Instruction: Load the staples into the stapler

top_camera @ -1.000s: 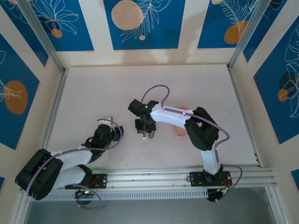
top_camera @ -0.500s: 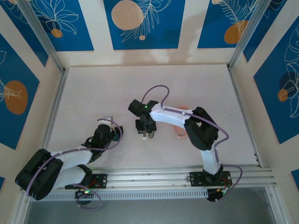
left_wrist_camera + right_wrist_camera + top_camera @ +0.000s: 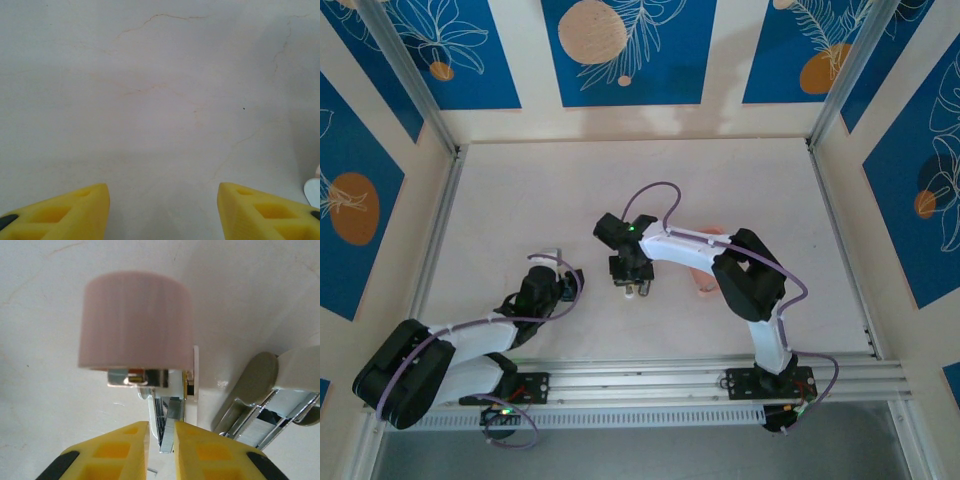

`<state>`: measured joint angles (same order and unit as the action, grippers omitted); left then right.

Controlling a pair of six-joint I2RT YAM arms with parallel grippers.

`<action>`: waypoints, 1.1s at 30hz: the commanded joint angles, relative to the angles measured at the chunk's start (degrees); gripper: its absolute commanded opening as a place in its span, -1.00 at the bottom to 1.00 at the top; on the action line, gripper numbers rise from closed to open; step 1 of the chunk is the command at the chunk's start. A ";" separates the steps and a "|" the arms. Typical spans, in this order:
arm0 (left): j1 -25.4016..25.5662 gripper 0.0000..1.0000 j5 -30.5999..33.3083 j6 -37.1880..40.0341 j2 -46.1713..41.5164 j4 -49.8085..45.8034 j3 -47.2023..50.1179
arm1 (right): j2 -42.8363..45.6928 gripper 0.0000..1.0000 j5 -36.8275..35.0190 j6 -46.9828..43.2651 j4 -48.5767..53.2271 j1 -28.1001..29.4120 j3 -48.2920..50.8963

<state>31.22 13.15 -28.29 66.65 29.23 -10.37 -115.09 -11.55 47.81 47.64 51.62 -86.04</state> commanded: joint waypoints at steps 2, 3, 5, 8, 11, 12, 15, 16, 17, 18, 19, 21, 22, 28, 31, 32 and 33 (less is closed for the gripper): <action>-0.74 0.19 -0.67 0.87 -1.08 1.07 0.70 | -0.99 -0.60 0.00 -0.56 1.90 -0.20 -1.42; -0.77 0.19 -0.75 0.87 -1.09 1.16 0.70 | -1.03 -0.59 -0.01 -0.44 1.98 -0.22 -1.45; -0.82 0.19 -0.75 0.87 -1.09 1.14 0.70 | -1.10 -0.60 -0.03 -0.49 2.02 -0.24 -1.47; -0.82 0.19 -0.75 0.89 -1.25 1.05 0.87 | -1.25 -0.59 0.02 -0.36 2.24 -0.20 -1.54; -0.96 0.19 -0.75 0.96 -1.26 1.12 0.88 | -1.24 -0.59 -0.06 -0.37 2.26 -0.20 -1.58; -0.98 0.19 -0.75 0.96 -1.26 1.13 0.83 | -1.19 -0.59 -0.09 -0.27 2.23 -0.20 -1.59; -0.92 0.19 -0.84 1.01 -1.35 1.04 0.88 | -1.33 -0.59 -0.05 -0.33 2.25 -0.21 -1.56; -0.95 0.19 -0.85 0.97 -1.35 1.01 0.92 | -1.29 -0.59 -0.04 -0.36 2.26 -0.24 -1.64; -0.99 0.19 -0.84 1.00 -1.35 1.02 0.93 | -1.37 -0.59 0.00 -0.31 2.22 -0.21 -1.60; -0.91 0.19 -0.84 0.99 -1.37 1.04 0.97 | -1.41 -0.59 -0.05 -0.35 2.25 -0.24 -1.66; -0.94 0.19 -0.84 0.96 -1.44 1.01 0.92 | -1.47 -0.59 -0.03 -0.40 2.20 -0.27 -1.63; -0.95 0.19 -0.84 0.96 -1.44 1.05 0.97 | -1.54 -0.59 -0.04 -0.38 2.25 -0.20 -1.66; -0.92 0.19 -0.84 0.96 -1.43 1.05 0.92 | -1.38 -0.59 -0.04 -0.35 2.24 -0.20 -1.65; -1.00 0.19 -0.95 1.05 -1.34 1.12 0.92 | -0.86 -0.59 -0.37 -1.19 2.32 0.32 -2.72; -1.03 0.19 -0.93 1.00 -1.35 1.53 1.14 | -0.26 -0.59 -1.07 -1.67 2.77 0.42 -3.49; -1.00 0.19 -0.93 0.97 -1.37 1.70 1.13 | -0.09 -0.59 -1.20 -1.76 2.88 0.42 -3.66; -1.06 0.19 -1.01 0.99 -1.35 1.86 1.15 | 0.17 -0.59 -1.36 -1.76 2.98 0.39 -3.84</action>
<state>30.85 13.10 -28.29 66.06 29.63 -9.91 -115.33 -12.01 46.94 48.73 51.70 -88.12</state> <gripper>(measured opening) 0.596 0.205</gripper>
